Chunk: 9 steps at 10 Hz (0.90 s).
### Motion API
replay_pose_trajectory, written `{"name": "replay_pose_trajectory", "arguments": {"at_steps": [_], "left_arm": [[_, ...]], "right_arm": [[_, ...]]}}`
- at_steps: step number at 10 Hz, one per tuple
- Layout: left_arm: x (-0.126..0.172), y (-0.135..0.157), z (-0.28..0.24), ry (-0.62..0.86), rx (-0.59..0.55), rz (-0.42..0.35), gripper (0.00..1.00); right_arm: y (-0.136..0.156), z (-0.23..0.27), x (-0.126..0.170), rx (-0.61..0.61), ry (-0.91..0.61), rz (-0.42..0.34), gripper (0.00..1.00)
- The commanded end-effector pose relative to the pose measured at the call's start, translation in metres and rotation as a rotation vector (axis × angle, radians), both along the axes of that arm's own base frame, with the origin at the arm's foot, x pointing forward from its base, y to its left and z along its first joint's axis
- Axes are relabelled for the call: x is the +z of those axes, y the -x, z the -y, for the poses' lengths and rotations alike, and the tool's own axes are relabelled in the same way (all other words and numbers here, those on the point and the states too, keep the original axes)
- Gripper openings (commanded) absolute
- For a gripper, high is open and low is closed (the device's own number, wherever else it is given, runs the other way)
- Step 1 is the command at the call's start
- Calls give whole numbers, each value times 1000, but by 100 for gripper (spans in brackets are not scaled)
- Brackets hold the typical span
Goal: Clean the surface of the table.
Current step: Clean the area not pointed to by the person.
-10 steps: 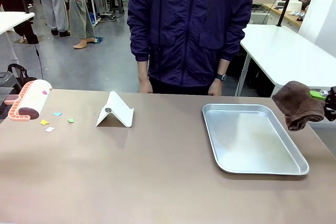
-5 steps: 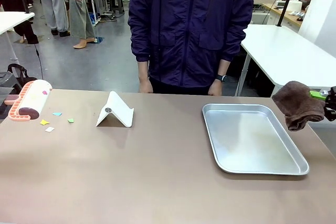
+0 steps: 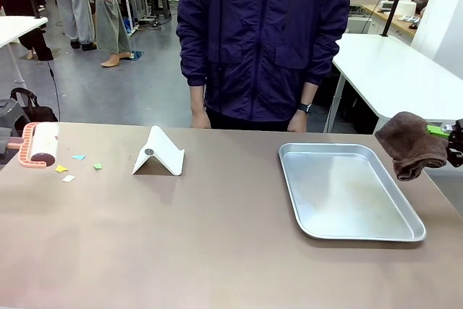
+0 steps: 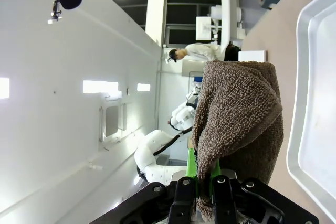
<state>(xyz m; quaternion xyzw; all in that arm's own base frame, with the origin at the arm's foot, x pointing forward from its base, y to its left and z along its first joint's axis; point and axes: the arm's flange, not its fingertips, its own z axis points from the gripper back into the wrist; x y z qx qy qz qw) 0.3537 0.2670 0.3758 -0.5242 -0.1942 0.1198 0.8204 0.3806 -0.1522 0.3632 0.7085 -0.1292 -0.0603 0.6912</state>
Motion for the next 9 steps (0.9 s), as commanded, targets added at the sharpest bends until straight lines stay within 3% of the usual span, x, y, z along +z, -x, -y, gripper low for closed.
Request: {"name": "replay_pose_trajectory", "arguments": {"at_steps": [1, 3, 5, 9], "left_arm": [[0, -14, 6, -33, 115, -105, 22], [-12, -21, 2, -138, 161, -234, 22], [-22, -25, 3, -159, 143, -273, 22], [-37, -31, 10, -215, 158, -279, 22]], "right_arm": [[-2, -1, 4, -2, -4, 0, 9], [-2, -1, 4, -2, -4, 0, 9], [-2, -1, 4, -2, -4, 0, 9], [-2, -1, 4, -2, -4, 0, 9]]}}
